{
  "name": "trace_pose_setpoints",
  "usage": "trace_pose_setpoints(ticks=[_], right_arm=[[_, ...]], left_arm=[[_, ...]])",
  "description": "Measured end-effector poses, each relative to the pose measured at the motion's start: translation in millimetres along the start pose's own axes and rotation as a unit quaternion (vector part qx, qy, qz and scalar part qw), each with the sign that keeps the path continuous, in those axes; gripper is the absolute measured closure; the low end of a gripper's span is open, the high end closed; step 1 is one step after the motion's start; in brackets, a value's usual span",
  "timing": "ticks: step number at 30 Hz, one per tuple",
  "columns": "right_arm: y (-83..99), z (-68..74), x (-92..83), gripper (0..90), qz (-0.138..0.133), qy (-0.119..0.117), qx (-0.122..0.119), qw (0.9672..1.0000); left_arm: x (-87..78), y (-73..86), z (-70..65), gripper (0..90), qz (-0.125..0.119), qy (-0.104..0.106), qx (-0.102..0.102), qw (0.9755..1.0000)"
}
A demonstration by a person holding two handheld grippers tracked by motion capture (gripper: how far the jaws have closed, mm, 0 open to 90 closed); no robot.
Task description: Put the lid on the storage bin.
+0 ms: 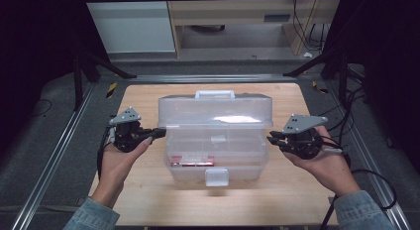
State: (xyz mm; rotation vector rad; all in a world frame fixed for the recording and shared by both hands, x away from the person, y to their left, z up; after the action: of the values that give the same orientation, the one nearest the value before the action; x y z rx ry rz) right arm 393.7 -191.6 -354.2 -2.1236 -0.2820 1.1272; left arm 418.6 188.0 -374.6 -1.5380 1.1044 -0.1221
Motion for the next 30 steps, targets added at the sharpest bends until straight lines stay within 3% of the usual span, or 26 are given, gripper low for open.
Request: trace_pose_setpoints(ticks=[13, 30], right_arm=[[16.3, -1.2, -9.1, 78.0, 0.006, 0.013, 0.012, 0.9998], [27.4, -3.2, -13.4, 76.6, 0.011, 0.020, 0.021, 0.9995]], left_arm=[[-2.5, 9.6, -5.3, 89.2, 0.009, -0.002, 0.013, 0.9999], [-6.9, 23.9, -2.7, 89.4, 0.011, 0.002, 0.007, 0.9999]])
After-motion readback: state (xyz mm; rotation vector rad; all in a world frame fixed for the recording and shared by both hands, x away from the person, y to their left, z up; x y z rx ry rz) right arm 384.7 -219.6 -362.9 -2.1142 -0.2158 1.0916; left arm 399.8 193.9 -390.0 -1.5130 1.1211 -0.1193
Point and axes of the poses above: each handheld gripper's, and its own axes: x roughly forward along the jaws, y roughly out of its underside, z roughly to its left, the point moved 6 cm from there along x, roughly forward along the jaws, and after that the axes turned 10 degrees about -x, right-handed, at the moved point
